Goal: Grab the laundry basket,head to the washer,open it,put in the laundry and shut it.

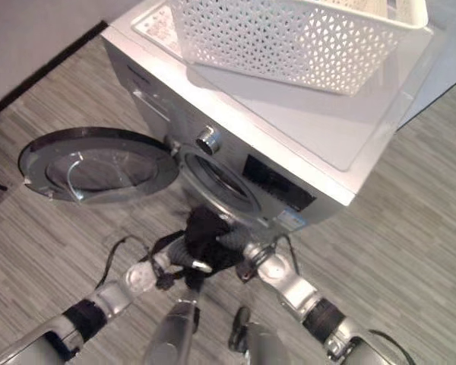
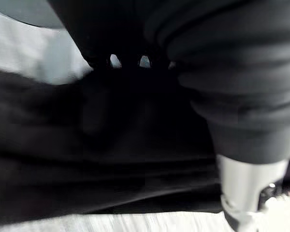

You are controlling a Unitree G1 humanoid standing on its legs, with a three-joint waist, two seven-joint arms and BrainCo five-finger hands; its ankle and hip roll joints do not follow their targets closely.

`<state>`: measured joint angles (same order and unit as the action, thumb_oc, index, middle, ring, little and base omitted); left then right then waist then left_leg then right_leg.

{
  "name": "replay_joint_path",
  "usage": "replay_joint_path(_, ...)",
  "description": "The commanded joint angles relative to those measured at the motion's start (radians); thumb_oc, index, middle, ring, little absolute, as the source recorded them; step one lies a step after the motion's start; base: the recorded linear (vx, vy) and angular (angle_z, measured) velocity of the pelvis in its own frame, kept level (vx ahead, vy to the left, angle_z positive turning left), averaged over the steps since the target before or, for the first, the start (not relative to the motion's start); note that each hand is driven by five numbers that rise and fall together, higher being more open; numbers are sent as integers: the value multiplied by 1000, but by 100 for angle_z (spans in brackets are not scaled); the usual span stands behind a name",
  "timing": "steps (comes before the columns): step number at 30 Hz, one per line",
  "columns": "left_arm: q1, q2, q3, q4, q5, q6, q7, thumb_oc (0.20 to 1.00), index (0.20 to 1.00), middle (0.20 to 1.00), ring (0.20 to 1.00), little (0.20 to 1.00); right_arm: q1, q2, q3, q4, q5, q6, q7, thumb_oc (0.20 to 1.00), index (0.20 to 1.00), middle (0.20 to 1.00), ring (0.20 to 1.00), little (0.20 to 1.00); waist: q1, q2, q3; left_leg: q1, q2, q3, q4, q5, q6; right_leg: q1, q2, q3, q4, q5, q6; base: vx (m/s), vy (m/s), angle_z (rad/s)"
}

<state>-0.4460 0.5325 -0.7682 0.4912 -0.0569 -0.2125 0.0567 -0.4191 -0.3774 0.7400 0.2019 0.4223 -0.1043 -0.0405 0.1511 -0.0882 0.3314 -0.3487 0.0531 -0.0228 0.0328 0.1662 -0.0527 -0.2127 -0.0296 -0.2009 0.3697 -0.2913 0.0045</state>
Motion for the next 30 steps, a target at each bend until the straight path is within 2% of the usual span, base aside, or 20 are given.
replay_joint_path(1,-33,-54,11,21,3,-55,40,1000,1000,1000,1000,1000,-41,38,-7,-126,66,-95,-10,200,200,200,200,200,-7,-37,5,-77,16,-19,23,-14,-7,164,4,54,-227,36,31,-37,27,1)
replay_joint_path(4,-70,-96,14,50,-52,-52,51,1000,1000,1000,1000,1000,-80,51,11,-127,85,-94,-22,200,200,200,200,200,-8,-42,17,-87,17,-16,23,-12,-7,148,2,53,-219,39,31,-12,6,0)
replay_joint_path(8,-151,-201,13,165,-93,-38,96,1000,1000,1000,1000,1000,-163,108,53,-114,129,-103,-53,200,200,200,200,200,-12,-63,43,-101,21,-2,21,-12,-8,112,0,53,-201,46,33,-37,18,-2)
replay_joint_path(14,-162,-257,45,252,-184,-27,101,1000,1000,1000,1000,1000,-239,134,62,-129,198,-109,-66,200,200,200,200,200,-8,-90,57,-115,38,15,21,-15,-4,82,1,59,-202,73,43,-25,8,-11)
replay_joint_path(16,-215,-286,46,264,-226,-1,76,1000,1000,1000,1000,1000,-250,128,66,-156,241,-78,-63,200,200,200,200,200,-13,-98,59,-113,43,21,13,-14,-5,79,1,59,-211,81,45,-2,17,-10)
replay_joint_path(17,-202,-289,44,228,-225,6,107,304,304,304,304,304,-251,108,59,-192,254,-92,-61,200,200,200,200,200,-13,-103,65,-109,41,27,7,-13,-5,82,-2,60,-216,82,46,11,6,-10)
replay_joint_path(18,-189,-281,59,217,-232,6,116,200,200,200,200,200,-243,93,58,-211,261,-94,-64,200,200,200,200,200,-10,-103,67,-110,41,27,5,-12,-5,81,-1,57,-218,82,45,10,-1,-14)
replay_joint_path(23,-167,-248,150,225,-222,3,175,200,200,200,200,200,-204,19,35,-265,270,-102,-52,200,200,200,200,200,-3,-98,80,-117,41,24,-15,2,-13,77,2,41,-231,87,46,0,-5,-2)
replay_joint_path(24,-166,-233,169,212,-226,-7,191,200,200,200,200,200,-192,0,27,-264,257,-106,-51,341,341,341,341,341,-5,-96,83,-117,42,27,-26,7,-16,74,4,35,-231,86,46,-2,-4,5)
replay_joint_path(25,-167,-224,176,203,-221,-8,194,200,200,200,200,200,-182,-7,20,-265,253,-108,-43,884,884,884,884,884,-5,-97,87,-112,39,29,-32,8,-16,75,2,34,-229,83,46,2,-30,3)
replay_joint_path(26,-125,-226,146,-110,-203,4,229,200,200,200,200,200,-127,-32,-12,-258,225,-105,-51,1000,1000,1000,1000,1000,3,-82,99,-116,34,23,-38,13,-14,74,-1,16,-227,82,48,1,-44,1)
replay_joint_path(27,-104,-211,148,-215,-213,7,223,200,200,200,200,200,-101,-41,-34,-259,198,-91,-62,1000,1000,1000,1000,1000,6,-77,107,-117,32,19,-41,15,-13,71,-1,9,-225,80,48,-16,-55,6)
replay_joint_path(30,44,-154,164,-249,-174,-22,206,200,200,200,200,200,-54,-53,-53,-260,200,-94,-52,1000,1000,1000,1000,1000,19,-65,115,-124,32,10,-40,17,-17,63,2,-1,-222,83,46,-20,-19,23)
